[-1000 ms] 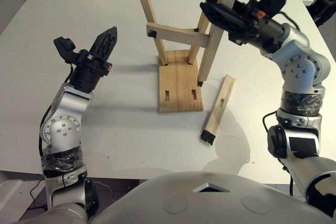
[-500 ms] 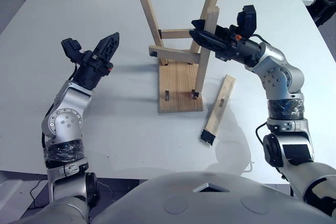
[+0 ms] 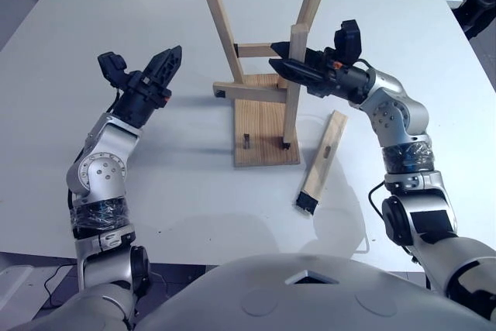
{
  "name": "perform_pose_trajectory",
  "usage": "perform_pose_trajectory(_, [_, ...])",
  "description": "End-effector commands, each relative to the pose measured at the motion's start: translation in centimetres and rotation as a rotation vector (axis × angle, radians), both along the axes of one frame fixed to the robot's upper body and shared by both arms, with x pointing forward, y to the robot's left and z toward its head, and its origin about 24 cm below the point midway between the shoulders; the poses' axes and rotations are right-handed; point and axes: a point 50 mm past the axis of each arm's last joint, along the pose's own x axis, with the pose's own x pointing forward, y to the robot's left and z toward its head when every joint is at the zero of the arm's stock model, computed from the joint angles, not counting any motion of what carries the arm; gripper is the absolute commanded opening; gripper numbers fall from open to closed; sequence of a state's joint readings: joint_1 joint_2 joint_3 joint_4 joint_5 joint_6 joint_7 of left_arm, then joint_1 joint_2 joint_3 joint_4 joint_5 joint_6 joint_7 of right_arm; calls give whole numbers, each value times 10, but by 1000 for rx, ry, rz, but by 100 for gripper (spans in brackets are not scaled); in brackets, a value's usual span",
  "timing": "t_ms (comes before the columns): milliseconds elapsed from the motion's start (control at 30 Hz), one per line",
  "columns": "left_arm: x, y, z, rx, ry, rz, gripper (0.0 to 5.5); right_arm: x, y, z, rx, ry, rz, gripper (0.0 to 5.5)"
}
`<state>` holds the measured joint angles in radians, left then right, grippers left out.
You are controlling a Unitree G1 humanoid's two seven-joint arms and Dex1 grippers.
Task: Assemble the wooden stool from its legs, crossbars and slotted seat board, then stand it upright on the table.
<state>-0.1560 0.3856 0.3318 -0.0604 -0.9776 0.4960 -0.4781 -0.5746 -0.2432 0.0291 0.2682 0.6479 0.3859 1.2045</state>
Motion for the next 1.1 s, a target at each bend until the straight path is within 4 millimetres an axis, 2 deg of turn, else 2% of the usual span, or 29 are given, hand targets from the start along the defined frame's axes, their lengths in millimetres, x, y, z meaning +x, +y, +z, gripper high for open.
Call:
perform_pose_trajectory(33, [2,-2,1,7,0,-15,228,7,-8,5,-84,-86,-30,206])
perform_pose_trajectory(233, [-1,-5,-5,0,11,-17,228,7,-18,-1,-130,-86,-11,206])
perform_pose_trajectory(400, [-7,-7,-9,-7,23,-15,228,8,-28,7,-80,-75,-40,206])
perform_pose_trajectory(600, [-6,-9,-12,-1,35,-20,228,4,-28,-9,-174,-81,-20,206])
perform_pose_trajectory(733, [-15,-4,-15,3,54,3,228,7,-31,-4,-220,-85,12,206])
perform_pose_trajectory(867, [-23,-2,-19,-16,65,45,228,12,-30,10,-231,-111,20,205])
perform_pose_trajectory(1100, [-44,-6,-31,-41,95,125,228,-6,-42,-21,-358,-17,55,204])
